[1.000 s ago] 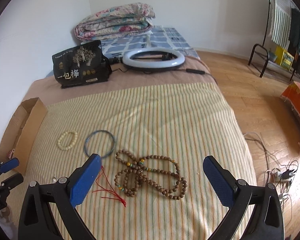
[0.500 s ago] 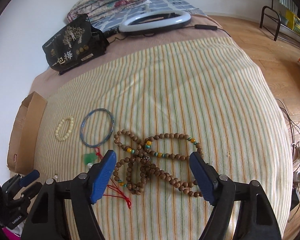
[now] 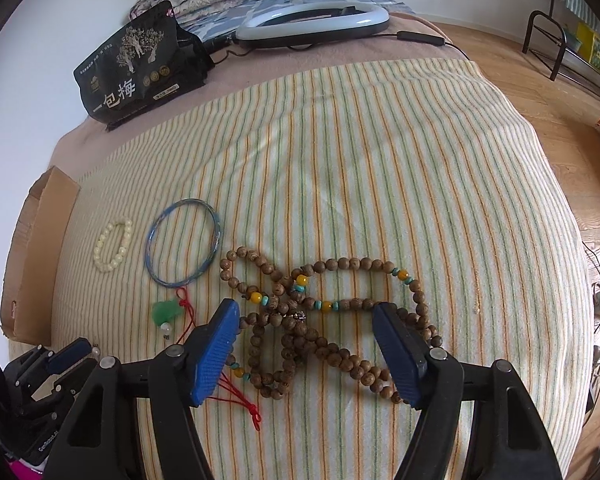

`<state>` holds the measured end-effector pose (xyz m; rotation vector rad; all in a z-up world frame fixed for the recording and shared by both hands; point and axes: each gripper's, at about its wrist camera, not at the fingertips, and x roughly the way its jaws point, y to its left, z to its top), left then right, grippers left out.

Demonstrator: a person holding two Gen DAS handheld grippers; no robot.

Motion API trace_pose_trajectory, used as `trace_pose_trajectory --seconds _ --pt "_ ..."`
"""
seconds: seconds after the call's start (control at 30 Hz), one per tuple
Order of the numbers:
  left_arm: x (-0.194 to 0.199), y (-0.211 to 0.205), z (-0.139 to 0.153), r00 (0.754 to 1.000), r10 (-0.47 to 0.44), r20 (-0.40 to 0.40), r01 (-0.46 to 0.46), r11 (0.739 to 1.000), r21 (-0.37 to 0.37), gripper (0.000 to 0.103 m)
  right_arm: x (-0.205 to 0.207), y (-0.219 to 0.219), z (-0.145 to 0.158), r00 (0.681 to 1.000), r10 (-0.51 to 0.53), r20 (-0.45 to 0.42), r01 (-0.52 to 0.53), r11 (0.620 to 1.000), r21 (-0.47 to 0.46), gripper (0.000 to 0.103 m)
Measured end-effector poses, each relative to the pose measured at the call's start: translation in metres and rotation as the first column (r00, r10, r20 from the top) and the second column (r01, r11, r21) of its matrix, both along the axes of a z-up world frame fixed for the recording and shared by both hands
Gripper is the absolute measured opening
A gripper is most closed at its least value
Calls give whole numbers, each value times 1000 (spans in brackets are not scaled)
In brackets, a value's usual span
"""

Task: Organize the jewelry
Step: 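Grasp the small pearl earring with the left tool while the right tool grasps the brown bead mala, then lift the brown bead mala with the right tool while the left tool carries the earring toward the box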

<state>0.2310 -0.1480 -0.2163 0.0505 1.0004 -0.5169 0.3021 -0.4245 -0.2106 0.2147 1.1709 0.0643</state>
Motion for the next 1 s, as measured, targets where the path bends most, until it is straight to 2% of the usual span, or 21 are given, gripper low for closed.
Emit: trace_pose_trajectory --seconds 0.13,0.33,0.5,0.6,0.67,0.93,1.0 --pt "1 -1 -3 1000 1 1 -1 1000 15 16 2 5 -2 1000 10 -16 -10 1000 7 69" --pt "3 -1 -4 1000 2 -2 -2 1000 19 9 10 12 -9 999 10 -30 -12 999 -37 69" --pt "4 0 -6 1000 6 -7 -6 1000 15 7 18 24 -13 999 29 -46 -35 992 -121 65" --pt "4 0 -7 1000 7 -4 -7 1000 15 7 18 26 -11 998 36 -44 -43 986 -162 51" --pt "4 0 -6 1000 8 -3 -8 1000 16 7 17 22 -9 999 29 -38 -35 986 -161 35" --pt "1 2 -2 1000 16 2 -16 1000 16 6 10 10 -6 1000 15 -18 -17 993 -121 13" --pt "0 3 -1 1000 20 8 -20 1000 20 6 7 7 -5 1000 8 -10 -9 995 -99 12"
